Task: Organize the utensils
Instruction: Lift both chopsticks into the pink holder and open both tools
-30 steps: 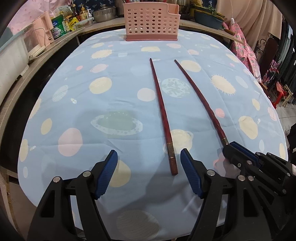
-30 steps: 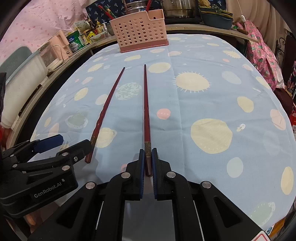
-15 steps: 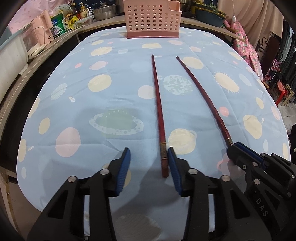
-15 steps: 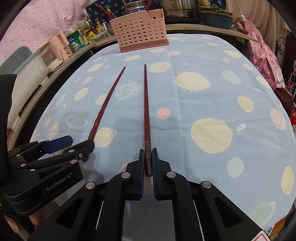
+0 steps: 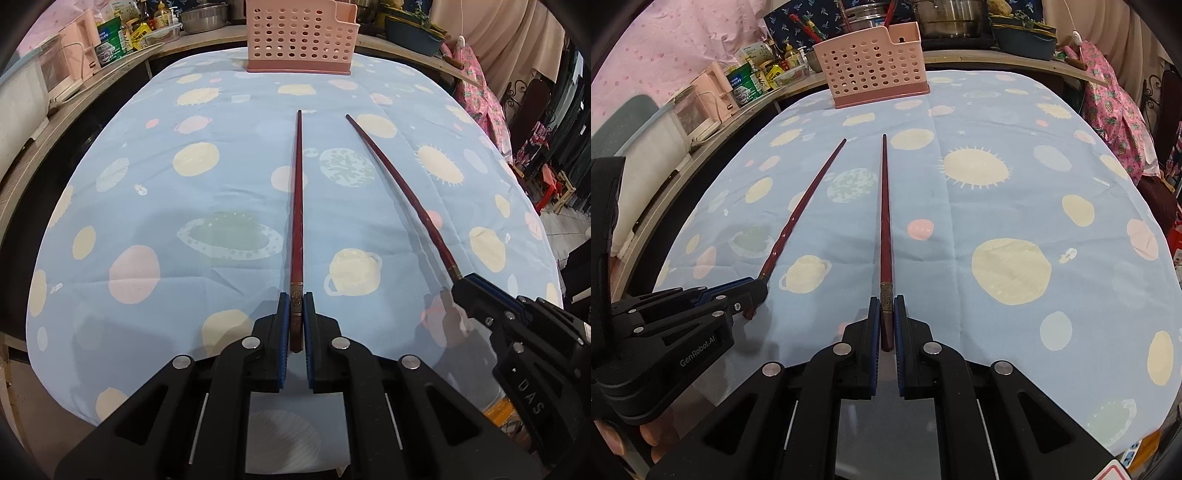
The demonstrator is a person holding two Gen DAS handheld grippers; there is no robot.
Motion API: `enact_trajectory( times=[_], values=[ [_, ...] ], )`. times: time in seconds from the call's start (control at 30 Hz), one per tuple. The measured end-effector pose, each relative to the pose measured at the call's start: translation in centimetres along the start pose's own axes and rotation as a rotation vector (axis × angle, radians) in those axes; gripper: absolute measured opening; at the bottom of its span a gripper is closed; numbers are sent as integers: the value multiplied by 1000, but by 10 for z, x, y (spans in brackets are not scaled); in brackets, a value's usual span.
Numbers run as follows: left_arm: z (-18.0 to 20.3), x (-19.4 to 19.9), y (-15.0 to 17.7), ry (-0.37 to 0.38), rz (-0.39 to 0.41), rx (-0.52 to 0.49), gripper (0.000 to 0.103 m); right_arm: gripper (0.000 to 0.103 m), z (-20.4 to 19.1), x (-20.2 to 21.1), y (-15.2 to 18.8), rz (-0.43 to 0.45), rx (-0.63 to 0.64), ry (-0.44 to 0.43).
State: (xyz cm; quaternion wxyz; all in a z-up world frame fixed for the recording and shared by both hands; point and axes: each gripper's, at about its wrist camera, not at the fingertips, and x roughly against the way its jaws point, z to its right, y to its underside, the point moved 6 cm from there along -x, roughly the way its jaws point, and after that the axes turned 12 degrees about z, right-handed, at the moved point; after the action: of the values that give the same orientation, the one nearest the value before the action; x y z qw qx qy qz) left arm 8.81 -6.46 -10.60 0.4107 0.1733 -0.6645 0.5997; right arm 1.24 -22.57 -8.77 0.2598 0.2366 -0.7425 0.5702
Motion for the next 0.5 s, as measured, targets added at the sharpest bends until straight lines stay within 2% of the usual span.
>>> enact_trajectory(
  times=[0.23,0.5],
  values=[
    [-8,29,-21,14,57,36,7,7,2,22,-20,53,-10,-5],
    [-17,69,-68,48,167,90,7,7,8,53,-72,168,-29,-7]
  ],
)
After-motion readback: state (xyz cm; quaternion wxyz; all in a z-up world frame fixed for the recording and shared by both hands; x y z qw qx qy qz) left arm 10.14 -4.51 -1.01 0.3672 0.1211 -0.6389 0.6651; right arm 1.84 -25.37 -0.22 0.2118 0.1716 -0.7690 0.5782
